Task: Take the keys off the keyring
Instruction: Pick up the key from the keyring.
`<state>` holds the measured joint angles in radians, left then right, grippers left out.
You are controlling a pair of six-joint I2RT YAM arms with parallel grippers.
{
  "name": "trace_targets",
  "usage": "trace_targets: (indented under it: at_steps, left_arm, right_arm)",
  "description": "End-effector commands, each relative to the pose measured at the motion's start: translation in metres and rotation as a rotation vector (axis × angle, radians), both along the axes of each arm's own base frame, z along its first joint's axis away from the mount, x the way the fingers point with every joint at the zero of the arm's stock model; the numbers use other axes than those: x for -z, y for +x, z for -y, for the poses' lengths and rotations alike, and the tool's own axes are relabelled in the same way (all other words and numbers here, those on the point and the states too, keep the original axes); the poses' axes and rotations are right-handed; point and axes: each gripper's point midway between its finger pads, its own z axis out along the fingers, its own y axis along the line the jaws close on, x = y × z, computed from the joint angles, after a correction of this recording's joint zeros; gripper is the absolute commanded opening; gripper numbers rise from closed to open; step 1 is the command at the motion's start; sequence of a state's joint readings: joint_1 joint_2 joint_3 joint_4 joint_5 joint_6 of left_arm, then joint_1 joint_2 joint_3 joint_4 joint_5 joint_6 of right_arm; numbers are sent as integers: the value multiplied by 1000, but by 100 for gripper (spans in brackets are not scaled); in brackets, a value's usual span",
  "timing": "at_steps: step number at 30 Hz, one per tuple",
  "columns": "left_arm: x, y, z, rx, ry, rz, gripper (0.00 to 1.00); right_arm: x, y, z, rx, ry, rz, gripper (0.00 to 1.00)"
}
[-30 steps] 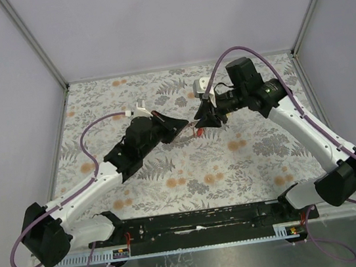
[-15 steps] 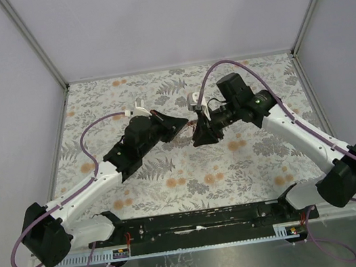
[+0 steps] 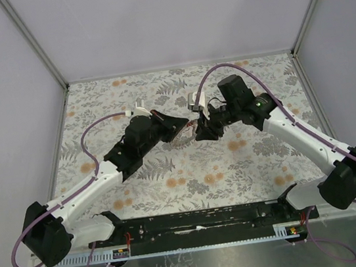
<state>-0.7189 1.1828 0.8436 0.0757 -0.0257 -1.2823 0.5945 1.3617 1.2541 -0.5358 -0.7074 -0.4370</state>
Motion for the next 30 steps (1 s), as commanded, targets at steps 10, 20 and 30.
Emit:
trace_targets:
  at_steps: [10,20,30]
  left_arm:
    - [-45,13,3,-31,-105,110,0]
    - [-45,8,-3,-12,-76,146,0]
    - [-49,1,-3,29,-50,166,0]
  right_arm:
    - [-22,-52,30,-380,-76,164,32]
    - [-23,-27,19,-155,147,472,37]
    - [-23,-3,9,-30,233,603,34]
